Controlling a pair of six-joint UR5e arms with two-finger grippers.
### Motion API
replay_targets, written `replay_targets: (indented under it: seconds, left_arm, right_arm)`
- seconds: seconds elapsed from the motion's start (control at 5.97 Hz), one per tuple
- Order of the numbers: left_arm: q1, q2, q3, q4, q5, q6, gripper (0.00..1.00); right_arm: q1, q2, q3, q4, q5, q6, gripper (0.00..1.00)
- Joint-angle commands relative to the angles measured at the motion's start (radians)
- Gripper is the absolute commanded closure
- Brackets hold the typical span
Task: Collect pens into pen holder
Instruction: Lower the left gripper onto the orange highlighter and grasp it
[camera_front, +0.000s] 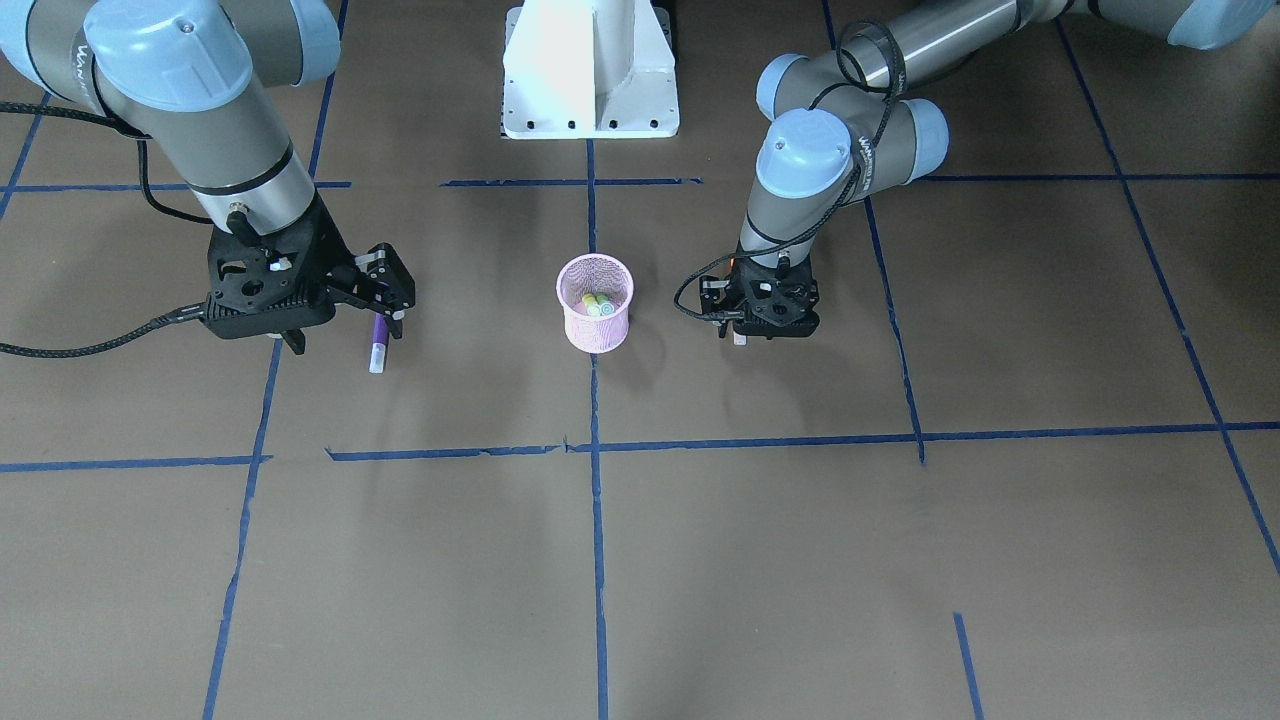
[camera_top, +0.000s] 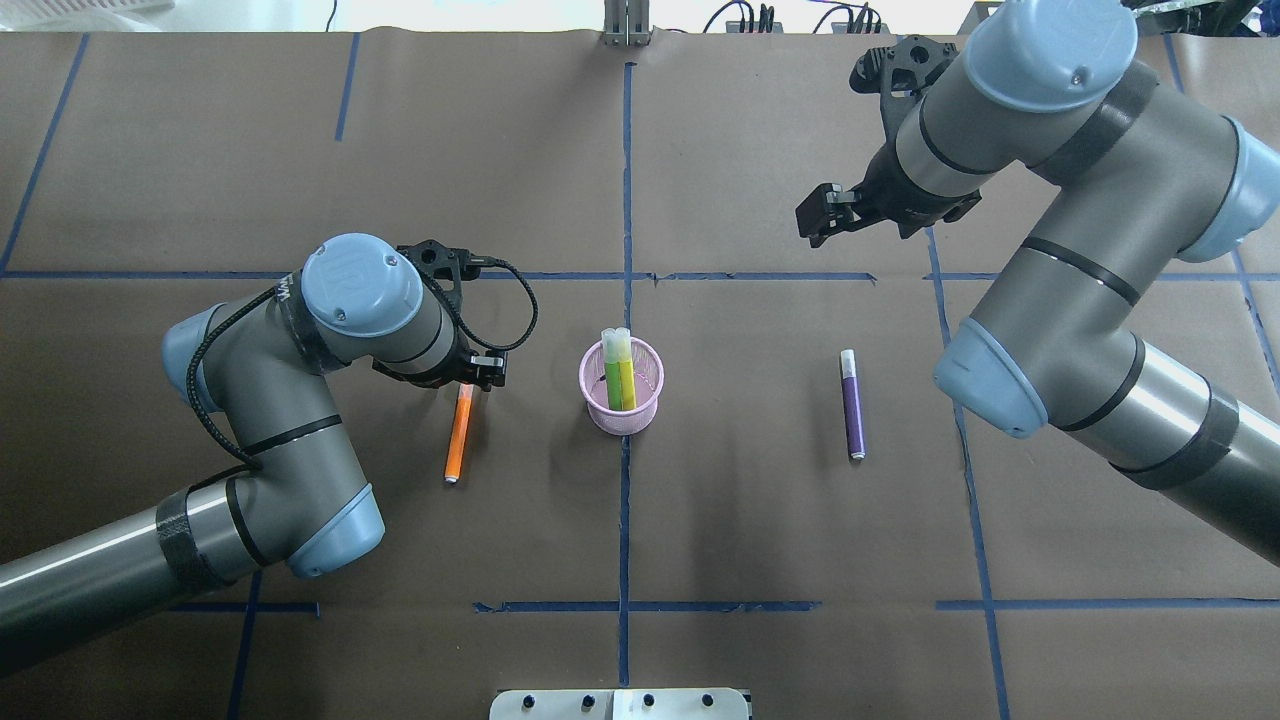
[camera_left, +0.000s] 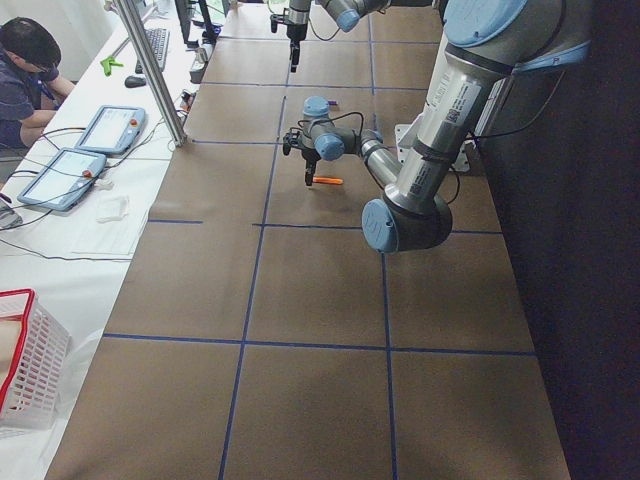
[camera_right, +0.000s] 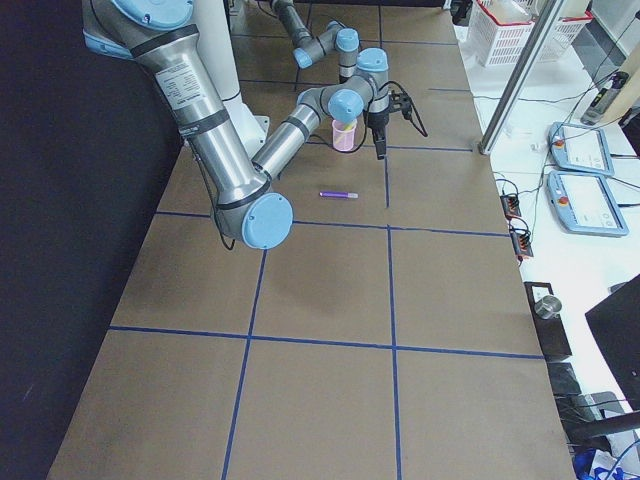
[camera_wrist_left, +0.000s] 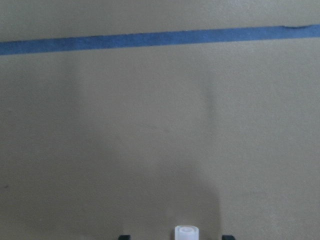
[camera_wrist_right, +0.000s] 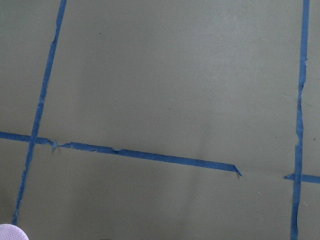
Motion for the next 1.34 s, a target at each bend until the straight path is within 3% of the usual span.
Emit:
replay_targets:
  seconds: [0.0,0.5,0.67,1.17]
  left_arm:
    - [0.011,0.000,-0.005,0.001,0.001,-0.014,0.39]
    - [0.022,0.002,-0.007,0.004,0.003,-0.017,0.66]
    - [0.022,0.003,-0.008,0.005,0.003,-0.029,0.84]
    - [0.017,0.005,-0.060,0.011,0.004,-0.029,1.00]
  right_arm:
    - [0.000,-0.002,0.001,0.003,0.000,0.000,0.00]
    - [0.000,-0.002,0.001,0.003,0.000,0.001,0.00]
    - [0.000,-0.002,0.001,0.003,0.000,0.001,0.00]
    - [0.000,-0.005,0.001,0.007,-0.001,0.001,0.00]
